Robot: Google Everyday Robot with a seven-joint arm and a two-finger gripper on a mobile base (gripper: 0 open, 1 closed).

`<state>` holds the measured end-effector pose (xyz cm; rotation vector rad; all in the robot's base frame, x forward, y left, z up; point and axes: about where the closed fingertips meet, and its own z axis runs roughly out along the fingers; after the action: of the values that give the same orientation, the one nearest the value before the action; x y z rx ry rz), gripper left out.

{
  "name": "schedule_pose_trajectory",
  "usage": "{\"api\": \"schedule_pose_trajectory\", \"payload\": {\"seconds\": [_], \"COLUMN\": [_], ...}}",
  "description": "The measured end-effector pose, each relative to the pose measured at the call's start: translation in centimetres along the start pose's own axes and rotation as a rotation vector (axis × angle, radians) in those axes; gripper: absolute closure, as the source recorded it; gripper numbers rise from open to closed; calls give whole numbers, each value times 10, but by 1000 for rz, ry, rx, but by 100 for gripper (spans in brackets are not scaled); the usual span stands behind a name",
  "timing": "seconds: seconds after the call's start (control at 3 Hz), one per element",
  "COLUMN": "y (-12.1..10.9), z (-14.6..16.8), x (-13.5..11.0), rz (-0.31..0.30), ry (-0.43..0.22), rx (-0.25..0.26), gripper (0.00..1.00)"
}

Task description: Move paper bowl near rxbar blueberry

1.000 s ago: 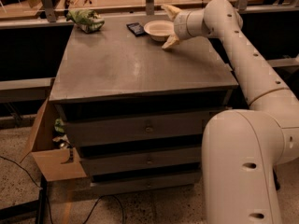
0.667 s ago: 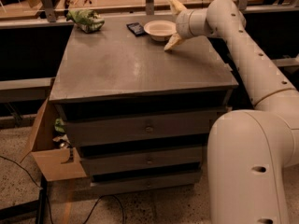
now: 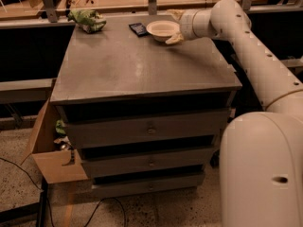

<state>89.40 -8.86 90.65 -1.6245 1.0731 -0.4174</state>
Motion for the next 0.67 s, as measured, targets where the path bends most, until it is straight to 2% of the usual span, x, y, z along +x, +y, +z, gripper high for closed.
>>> {"api": "schedule_pose_trajectory", "payload": {"seconds": [0.33, 0.67], "y": [-52, -94], "z": [-85, -180], "x": [-2, -21], "rz": [7, 12], "ry": [74, 150], "rx": [161, 321], "gripper": [63, 87]}}
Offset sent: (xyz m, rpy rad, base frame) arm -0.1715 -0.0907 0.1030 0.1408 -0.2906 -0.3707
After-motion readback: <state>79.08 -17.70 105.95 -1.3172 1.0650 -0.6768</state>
